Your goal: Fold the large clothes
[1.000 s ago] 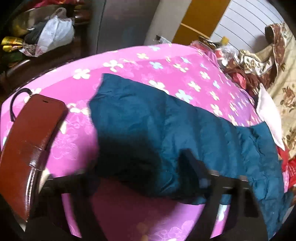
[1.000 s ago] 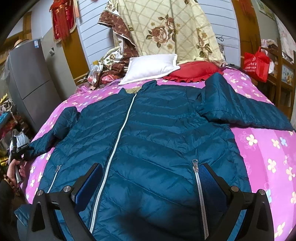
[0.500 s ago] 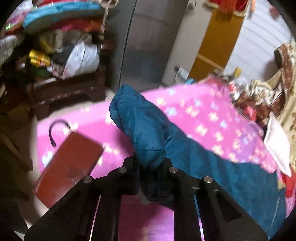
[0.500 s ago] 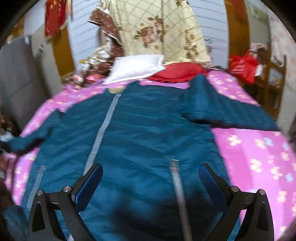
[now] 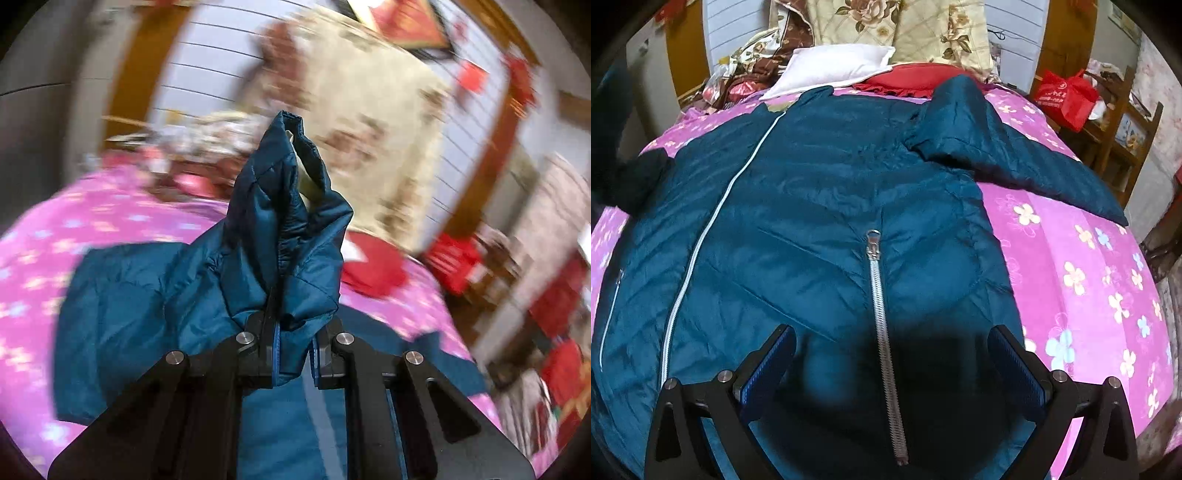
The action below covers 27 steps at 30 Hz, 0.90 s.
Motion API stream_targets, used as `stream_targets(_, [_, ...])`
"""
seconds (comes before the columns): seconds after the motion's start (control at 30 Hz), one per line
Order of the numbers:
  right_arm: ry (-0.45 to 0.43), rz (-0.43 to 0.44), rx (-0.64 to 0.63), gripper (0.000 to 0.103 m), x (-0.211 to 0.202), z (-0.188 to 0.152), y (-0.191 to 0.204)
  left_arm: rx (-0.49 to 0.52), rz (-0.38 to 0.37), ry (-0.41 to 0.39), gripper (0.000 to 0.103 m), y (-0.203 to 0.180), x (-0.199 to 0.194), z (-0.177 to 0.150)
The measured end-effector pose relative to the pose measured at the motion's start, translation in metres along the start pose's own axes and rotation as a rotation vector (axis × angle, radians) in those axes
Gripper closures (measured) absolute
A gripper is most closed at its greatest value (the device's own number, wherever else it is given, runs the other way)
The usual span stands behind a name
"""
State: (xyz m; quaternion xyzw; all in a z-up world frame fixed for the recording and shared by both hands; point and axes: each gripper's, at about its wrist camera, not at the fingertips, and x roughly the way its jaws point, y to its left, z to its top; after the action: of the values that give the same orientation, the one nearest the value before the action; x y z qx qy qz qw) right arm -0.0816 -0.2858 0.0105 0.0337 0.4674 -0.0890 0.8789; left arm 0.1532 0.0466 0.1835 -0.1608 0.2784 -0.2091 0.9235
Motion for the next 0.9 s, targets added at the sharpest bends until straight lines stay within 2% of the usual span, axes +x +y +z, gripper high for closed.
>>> stream_targets(0.07, [0.012,-0.005,0.007,0.000,0.002,-0.003,-0.006,0.037,-0.091,0.045,0.092,-0.047,0.031,-0.011])
stream_targets(0.17, [0.063,-0.031,-0.010,0.000,0.009,-0.007,-0.008,0.063,-0.201,0.109,0.092,-0.098,0.072,-0.031])
stream_targets(0.3, [0.090,-0.062,-0.089,0.000,0.013,-0.014,-0.004,0.056,-0.261,0.214,0.092,-0.149,0.135,-0.068])
stream_targets(0.37, [0.086,-0.070,-0.110,0.000,0.013,-0.016,-0.003,0.015,-0.266,0.275,0.092,-0.150,0.166,-0.090])
stream_targets(0.47, [0.093,-0.058,-0.105,0.000,0.012,-0.017,-0.008,-0.009,-0.231,0.327,0.092,-0.146,0.194,-0.118])
stream_targets(0.63, [0.094,-0.054,-0.098,0.000,0.012,-0.020,-0.012,0.007,-0.159,0.454,0.088,-0.140,0.225,-0.162])
stream_targets(0.67, [0.097,-0.053,-0.098,0.000,0.012,-0.020,-0.012,0.020,-0.161,0.477,0.085,-0.142,0.225,-0.168])
stream_targets(0.73, [0.098,-0.056,-0.099,0.000,0.012,-0.019,-0.012,0.040,-0.195,0.498,0.067,-0.151,0.218,-0.173])
stream_targets(0.77, [0.097,-0.061,-0.099,0.000,0.012,-0.019,-0.011,0.041,-0.230,0.502,0.045,-0.151,0.207,-0.174])
stream_targets(0.8, [0.097,-0.063,-0.099,0.000,0.014,-0.018,-0.011,0.038,-0.258,0.499,0.033,-0.151,0.201,-0.176])
stream_targets(0.9, [0.095,-0.076,-0.099,0.000,0.014,-0.015,-0.009,0.024,-0.299,0.497,0.032,-0.146,0.174,-0.177])
